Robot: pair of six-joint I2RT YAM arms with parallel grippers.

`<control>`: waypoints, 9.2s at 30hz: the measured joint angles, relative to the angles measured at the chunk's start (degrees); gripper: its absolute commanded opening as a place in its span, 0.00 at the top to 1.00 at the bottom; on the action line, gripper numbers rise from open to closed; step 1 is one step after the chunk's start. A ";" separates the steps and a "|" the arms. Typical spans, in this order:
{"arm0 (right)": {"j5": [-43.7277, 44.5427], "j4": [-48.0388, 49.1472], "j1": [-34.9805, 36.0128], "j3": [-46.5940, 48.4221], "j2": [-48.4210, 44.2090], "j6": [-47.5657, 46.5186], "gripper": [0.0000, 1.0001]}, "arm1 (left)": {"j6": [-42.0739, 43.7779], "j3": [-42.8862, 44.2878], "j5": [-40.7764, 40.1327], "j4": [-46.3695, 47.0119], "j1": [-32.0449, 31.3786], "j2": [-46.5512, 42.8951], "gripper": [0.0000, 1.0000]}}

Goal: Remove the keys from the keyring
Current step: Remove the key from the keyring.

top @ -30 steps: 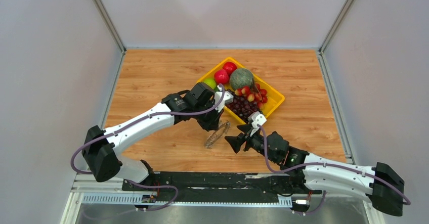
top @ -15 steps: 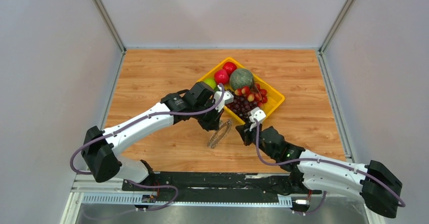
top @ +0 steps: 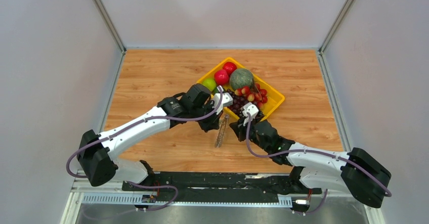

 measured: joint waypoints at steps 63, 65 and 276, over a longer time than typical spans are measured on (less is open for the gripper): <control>-20.44 26.43 -2.25 -1.68 6.62 -18.91 0.81 | 8.44 -4.83 -0.15 2.64 1.92 -3.50 1.00; -20.48 26.84 -2.25 -1.46 7.61 -18.91 0.81 | 8.44 -4.83 0.00 2.67 1.97 -3.50 1.00; -25.51 23.45 2.29 -0.22 8.31 -32.54 1.00 | 6.54 -6.88 3.91 3.06 4.81 -4.20 1.00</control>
